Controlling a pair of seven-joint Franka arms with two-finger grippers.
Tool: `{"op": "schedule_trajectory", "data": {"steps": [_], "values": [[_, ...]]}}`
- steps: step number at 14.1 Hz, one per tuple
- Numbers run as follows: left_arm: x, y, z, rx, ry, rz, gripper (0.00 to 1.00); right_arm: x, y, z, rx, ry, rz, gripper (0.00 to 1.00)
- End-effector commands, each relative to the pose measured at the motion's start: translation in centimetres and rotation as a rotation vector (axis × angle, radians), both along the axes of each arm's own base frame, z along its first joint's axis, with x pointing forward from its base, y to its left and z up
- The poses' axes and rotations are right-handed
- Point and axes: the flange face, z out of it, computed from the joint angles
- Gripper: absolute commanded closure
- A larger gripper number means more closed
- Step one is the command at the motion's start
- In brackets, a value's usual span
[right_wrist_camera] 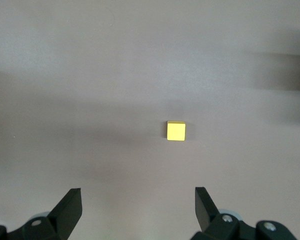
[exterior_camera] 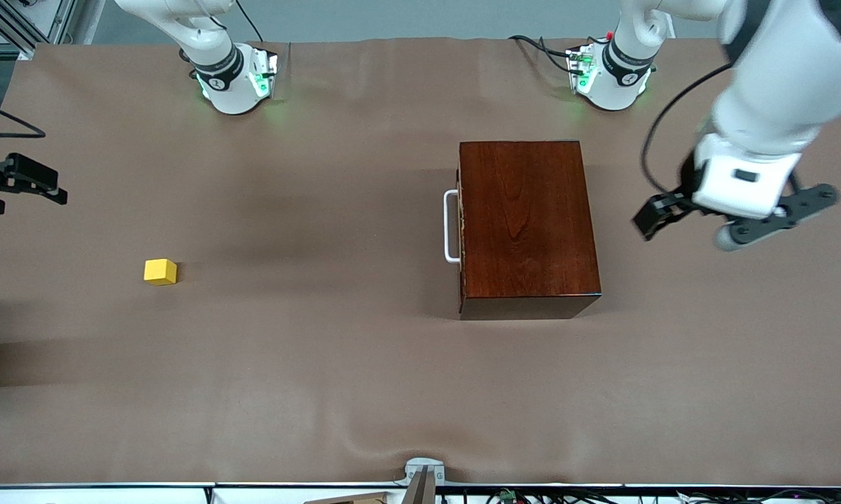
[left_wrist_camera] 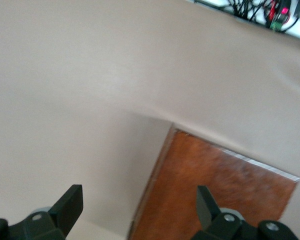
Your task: Open drawer, take yellow block, close drawer
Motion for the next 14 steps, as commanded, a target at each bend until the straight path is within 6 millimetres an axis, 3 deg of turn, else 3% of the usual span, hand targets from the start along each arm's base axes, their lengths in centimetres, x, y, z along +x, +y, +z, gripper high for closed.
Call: {"op": "schedule_trajectory", "data": {"steps": [1, 4, 6, 14], "values": [[-2.9, 4.5, 0.2, -0.019, 0.035, -0.129, 0.0, -2.5, 0.2, 0.7, -0.002, -0.006, -0.017, 0.0], [-5.5, 10.1, 1.1, -0.014, 0.053, -0.294, 0.0, -3.7, -0.2, 1.4, -0.001, -0.009, -0.025, 0.0], [-7.3, 12.0, 1.4, -0.011, 0.058, -0.346, 0.0, -4.2, -0.3, 2.1, -0.005, -0.021, -0.023, 0.0], [-8.9, 10.3, 4.3, -0.01, 0.057, -0.394, 0.0, -4.0, 0.8, 2.8, -0.074, -0.042, 0.013, 0.0]]}}
